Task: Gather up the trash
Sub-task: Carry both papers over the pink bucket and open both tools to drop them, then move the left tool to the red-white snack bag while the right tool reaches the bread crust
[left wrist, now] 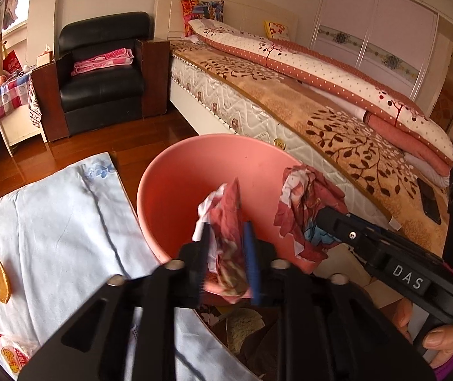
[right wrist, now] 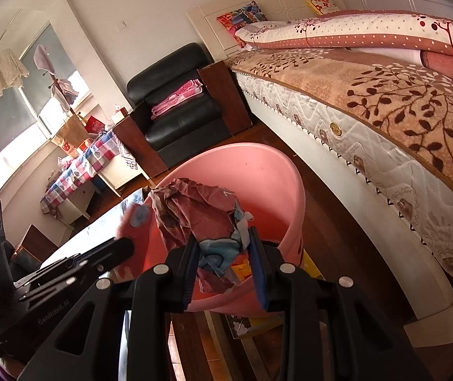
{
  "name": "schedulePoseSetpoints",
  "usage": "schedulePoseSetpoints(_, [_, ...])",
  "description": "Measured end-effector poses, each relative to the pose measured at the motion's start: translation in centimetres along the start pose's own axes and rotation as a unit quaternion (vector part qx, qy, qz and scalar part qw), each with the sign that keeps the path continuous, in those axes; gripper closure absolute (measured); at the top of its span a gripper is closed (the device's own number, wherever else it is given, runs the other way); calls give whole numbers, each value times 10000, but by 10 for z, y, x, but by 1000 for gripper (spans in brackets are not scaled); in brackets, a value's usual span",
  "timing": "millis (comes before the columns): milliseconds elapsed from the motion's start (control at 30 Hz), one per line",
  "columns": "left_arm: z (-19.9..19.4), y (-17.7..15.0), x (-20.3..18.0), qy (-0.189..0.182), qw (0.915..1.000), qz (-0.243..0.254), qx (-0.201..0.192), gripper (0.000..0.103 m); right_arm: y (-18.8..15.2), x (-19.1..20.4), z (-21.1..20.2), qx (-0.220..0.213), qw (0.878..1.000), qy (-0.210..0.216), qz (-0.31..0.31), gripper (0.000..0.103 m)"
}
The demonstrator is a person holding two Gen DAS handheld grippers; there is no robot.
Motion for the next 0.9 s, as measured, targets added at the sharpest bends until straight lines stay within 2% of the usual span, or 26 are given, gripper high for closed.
schedulePoseSetpoints(100, [-1,-1,2,9,10000,-90,-41,60,0,-1,2,21,10000,1,-8,73])
schedulePoseSetpoints(333, [-7,-3,7,3,9998,-171,-38,60,0,-1,5,21,10000,-27,0,71])
schedulePoseSetpoints(500, [-14,-4,7,-25,9998,-177,-89,60,0,-2,6,9,9999,-100,50,52])
schedulePoseSetpoints(900, [-29,-7,8,-31,9995,-256,-158,60,-2,8,-5,-79,9999,-32,-127,51])
Point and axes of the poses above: each gripper's, at about its wrist camera, not at the fingertips, and z roughly the way its jaws point, x to its left, y to its top, the point moved 2 cm from there along z, roughly the way its jaws point, and after that the axes turned 5 degrees about z, right-handed, at the moved point
